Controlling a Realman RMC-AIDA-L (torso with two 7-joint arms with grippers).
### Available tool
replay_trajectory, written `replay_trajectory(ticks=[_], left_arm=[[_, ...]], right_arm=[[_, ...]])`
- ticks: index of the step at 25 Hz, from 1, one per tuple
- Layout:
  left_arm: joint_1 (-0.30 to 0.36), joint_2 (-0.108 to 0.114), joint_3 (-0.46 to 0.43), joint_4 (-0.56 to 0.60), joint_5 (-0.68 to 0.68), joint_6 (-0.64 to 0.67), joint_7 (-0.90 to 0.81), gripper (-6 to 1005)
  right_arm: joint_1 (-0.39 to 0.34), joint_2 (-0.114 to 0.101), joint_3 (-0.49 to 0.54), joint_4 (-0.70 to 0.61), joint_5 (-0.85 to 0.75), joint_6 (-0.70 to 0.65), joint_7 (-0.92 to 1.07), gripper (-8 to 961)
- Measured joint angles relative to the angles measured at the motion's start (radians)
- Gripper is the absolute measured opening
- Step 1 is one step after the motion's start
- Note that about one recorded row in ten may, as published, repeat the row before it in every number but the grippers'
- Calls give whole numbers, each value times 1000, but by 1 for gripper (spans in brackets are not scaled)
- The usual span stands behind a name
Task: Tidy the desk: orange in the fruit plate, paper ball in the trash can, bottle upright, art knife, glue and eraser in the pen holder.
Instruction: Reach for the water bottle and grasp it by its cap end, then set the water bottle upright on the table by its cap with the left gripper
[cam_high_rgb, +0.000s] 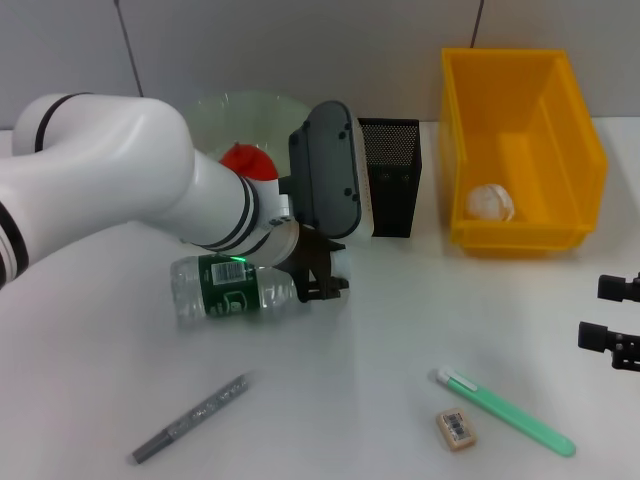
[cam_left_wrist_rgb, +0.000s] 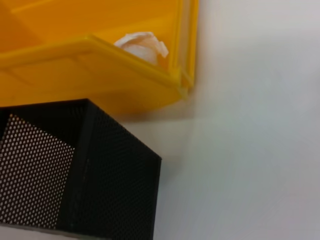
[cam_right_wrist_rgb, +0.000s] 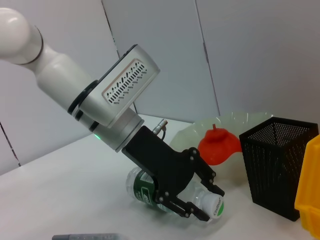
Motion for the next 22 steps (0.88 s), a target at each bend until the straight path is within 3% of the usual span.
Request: replay_trajectory(ticks=[6, 11, 15, 17, 20, 21, 22], left_arm=[[48, 0, -29, 59, -2, -3, 0, 441], [182, 7, -147, 263, -15, 68, 0, 441], [248, 7, -205, 348, -26, 120, 0, 441], [336, 9, -271, 439, -72, 173, 0, 442], [374, 10, -298, 476, -93, 189, 2, 442], [440, 11, -349, 548, -139, 212, 3, 442], [440, 11, -349, 548, -139, 212, 3, 442]], right_arm=[[1, 0, -1, 1, 1, 7, 0, 791], [4, 0, 0, 1, 2, 8, 0, 791], [14, 0, 0, 1, 2, 8, 0, 791], [18, 0, 0, 1, 2, 8, 0, 791], [37, 0, -1, 1, 3, 8, 3, 787], [40, 0, -2, 1, 3, 8, 5, 787], [44, 0, -4, 1, 3, 8, 6, 786]])
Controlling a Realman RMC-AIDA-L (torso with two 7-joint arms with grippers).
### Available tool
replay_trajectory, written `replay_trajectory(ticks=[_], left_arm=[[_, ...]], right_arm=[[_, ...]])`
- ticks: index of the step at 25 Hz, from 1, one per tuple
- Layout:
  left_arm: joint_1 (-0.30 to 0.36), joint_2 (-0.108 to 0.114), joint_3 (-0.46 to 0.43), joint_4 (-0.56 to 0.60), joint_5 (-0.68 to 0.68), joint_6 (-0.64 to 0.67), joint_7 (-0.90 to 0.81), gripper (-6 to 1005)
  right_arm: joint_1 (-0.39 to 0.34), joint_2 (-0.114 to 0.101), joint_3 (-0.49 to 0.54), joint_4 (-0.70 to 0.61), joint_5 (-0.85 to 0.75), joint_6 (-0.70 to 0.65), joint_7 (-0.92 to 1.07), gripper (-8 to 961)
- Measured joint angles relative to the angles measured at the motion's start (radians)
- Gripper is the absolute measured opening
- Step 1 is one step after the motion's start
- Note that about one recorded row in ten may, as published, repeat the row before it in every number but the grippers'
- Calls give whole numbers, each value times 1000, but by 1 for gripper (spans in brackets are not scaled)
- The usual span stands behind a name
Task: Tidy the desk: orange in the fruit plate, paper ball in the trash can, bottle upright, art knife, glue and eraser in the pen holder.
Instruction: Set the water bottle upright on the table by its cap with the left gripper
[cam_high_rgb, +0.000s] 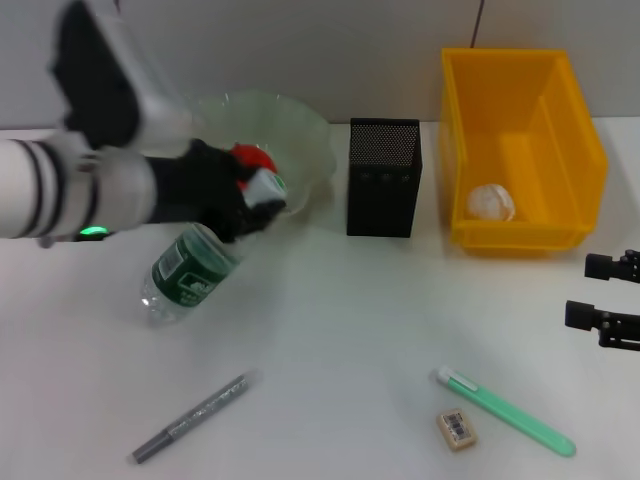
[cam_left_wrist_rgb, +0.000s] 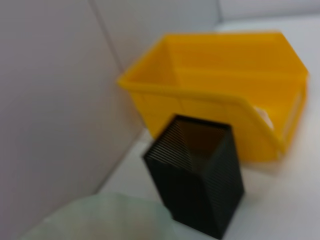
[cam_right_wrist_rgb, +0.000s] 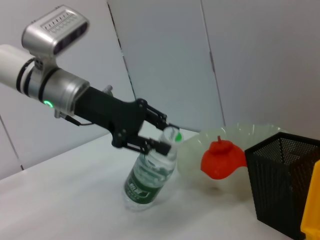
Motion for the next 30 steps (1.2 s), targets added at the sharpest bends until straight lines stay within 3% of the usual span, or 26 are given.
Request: replay_trajectory(ticks=[1, 9, 30], left_arm=[[39, 0, -40, 37, -45, 8, 2, 442], [106, 2, -146, 68, -157, 19, 27, 442], [144, 2, -213, 33, -178, 15, 37, 443]], right_arm=[[4, 0, -2, 0, 0, 0, 1, 785], [24, 0, -4, 0, 0, 0, 4, 780], [46, 0, -7, 22, 0, 13, 11, 767]])
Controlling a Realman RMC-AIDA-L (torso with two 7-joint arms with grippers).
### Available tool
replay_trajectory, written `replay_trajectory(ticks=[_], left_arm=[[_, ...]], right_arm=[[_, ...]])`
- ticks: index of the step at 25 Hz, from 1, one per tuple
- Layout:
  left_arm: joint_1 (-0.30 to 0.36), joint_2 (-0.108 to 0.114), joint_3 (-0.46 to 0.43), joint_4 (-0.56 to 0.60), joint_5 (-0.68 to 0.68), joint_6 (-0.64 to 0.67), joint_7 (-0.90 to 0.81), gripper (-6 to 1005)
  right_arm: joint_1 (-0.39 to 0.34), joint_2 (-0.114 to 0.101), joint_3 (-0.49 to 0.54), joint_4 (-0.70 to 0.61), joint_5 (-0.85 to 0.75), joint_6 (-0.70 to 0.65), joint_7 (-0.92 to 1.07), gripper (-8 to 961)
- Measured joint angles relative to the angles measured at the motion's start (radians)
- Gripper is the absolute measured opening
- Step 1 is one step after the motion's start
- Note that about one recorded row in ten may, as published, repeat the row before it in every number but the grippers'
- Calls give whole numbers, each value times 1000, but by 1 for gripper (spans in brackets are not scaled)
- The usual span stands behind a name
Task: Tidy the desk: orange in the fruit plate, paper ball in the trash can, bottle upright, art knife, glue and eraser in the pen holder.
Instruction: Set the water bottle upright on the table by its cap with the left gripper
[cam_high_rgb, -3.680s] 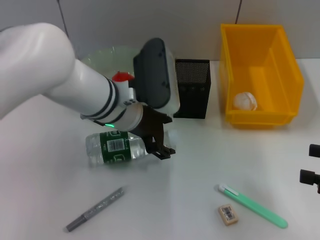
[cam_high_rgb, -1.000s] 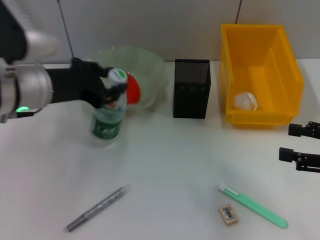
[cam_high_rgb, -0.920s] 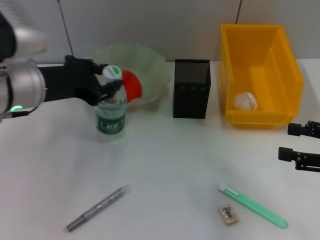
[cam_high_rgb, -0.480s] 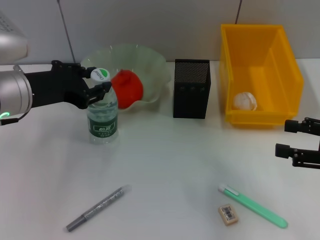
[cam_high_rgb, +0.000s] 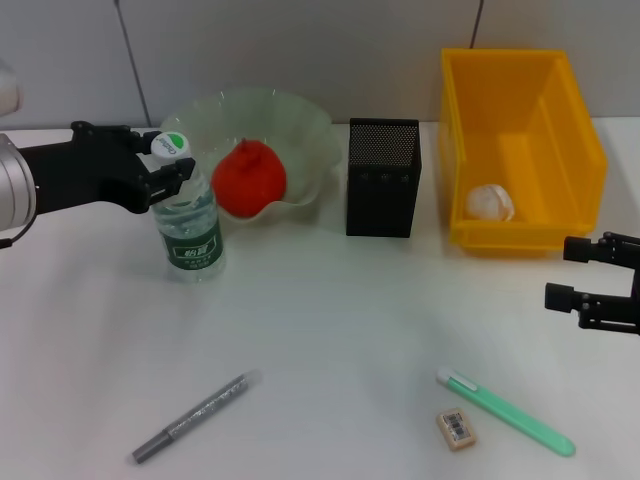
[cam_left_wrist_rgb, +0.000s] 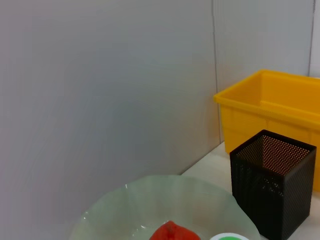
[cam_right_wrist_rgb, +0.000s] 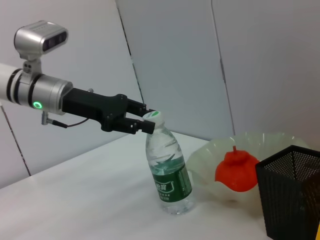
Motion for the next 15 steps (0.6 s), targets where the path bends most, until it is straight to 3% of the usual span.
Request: replay_trajectory(ticks=[15], left_arm=[[-9, 1, -73, -3, -15, 80, -2, 441]], right_arm=[[20, 0, -3, 8, -6, 22, -1, 758]])
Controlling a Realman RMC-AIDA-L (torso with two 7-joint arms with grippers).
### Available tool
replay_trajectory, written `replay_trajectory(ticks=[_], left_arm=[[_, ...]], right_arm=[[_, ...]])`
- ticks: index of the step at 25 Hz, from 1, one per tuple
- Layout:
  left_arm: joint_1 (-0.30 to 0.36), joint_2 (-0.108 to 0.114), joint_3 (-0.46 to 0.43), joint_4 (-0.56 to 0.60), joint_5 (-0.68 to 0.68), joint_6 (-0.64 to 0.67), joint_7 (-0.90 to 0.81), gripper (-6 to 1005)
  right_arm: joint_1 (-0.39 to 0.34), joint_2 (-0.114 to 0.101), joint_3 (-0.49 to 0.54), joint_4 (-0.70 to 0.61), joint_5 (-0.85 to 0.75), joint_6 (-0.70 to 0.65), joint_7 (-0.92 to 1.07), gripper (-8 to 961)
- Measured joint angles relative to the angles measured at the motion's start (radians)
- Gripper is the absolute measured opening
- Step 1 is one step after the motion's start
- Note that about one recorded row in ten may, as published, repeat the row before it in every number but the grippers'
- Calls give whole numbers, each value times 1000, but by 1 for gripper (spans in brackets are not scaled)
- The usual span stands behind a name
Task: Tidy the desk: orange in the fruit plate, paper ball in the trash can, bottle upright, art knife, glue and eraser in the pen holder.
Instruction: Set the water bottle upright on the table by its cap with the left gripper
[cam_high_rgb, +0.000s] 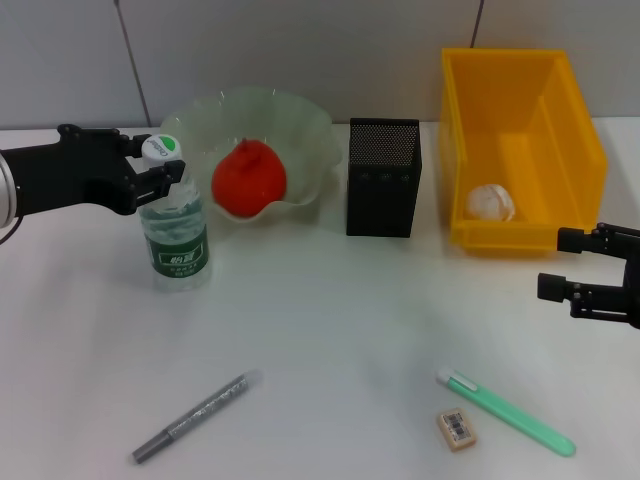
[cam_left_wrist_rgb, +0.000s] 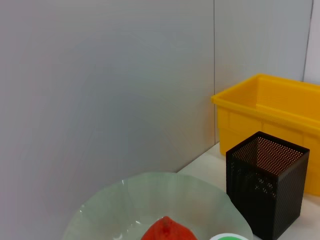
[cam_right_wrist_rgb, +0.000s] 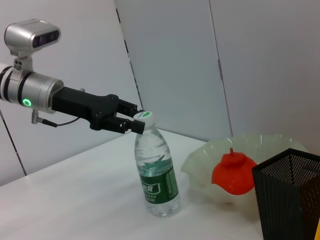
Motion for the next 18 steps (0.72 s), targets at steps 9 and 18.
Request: replay_trajectory(ticks=[9, 18], left_arm=[[-20, 0, 0, -27, -4, 0, -9, 458], [-29, 1, -14, -50, -8, 8, -11, 475]], right_arm=[[8, -3, 0, 21, -5, 18, -5, 752], [8, -3, 0, 21, -5, 18, -5, 746]])
